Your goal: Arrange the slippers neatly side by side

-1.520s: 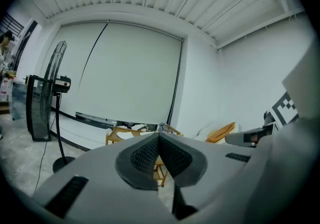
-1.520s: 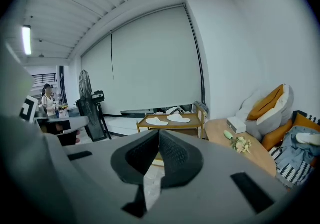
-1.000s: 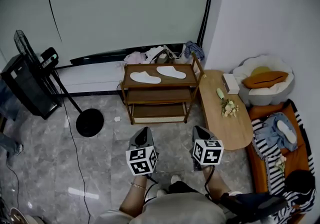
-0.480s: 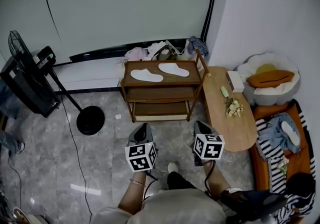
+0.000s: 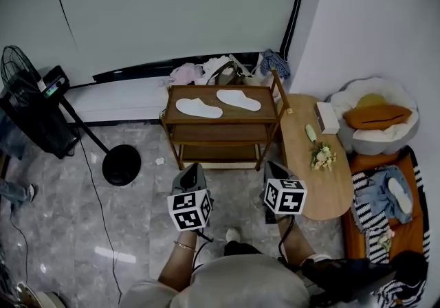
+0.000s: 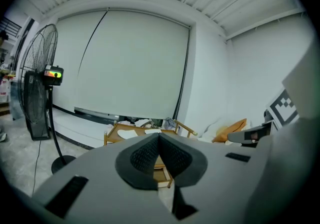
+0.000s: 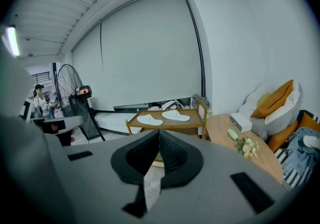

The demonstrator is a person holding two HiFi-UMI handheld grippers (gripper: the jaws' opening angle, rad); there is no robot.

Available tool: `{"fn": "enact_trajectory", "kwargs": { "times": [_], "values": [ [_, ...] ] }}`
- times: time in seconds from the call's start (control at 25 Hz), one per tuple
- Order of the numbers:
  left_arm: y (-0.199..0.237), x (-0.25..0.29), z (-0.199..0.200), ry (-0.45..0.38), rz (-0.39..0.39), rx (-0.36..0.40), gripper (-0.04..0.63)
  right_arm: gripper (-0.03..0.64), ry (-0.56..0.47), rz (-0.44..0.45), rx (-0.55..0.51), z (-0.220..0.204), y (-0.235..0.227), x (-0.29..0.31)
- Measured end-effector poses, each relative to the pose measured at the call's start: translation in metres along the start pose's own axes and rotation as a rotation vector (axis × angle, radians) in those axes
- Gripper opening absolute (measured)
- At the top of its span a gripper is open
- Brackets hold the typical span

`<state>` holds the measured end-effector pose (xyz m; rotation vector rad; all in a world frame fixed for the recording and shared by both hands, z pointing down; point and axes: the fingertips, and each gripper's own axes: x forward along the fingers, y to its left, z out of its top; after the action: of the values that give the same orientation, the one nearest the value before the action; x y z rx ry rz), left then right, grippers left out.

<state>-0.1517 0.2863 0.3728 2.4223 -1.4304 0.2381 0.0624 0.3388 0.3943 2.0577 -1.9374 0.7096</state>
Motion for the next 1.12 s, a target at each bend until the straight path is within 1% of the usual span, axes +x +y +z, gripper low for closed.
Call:
{"fn": "enact_trajectory", "kwargs": {
  "times": [0.48, 0.8, 1.12],
  "values": [
    [-0.010, 0.061, 0.019, -0.001, 0.018, 0.000, 0.014, 0.034, 0.012, 0.065, 0.006, 0.030, -0.022, 0.049],
    [-0.011, 0.099, 0.022, 0.003, 0.037, -0.006, 0.014, 0.034, 0.028, 0.090, 0.040, 0.041, -0.041, 0.084],
    [-0.009, 0.132, 0.031, -0.004, 0.042, 0.002, 0.014, 0.034, 0.027, 0.099, 0.048, 0.054, -0.053, 0.114]
  ]
}}
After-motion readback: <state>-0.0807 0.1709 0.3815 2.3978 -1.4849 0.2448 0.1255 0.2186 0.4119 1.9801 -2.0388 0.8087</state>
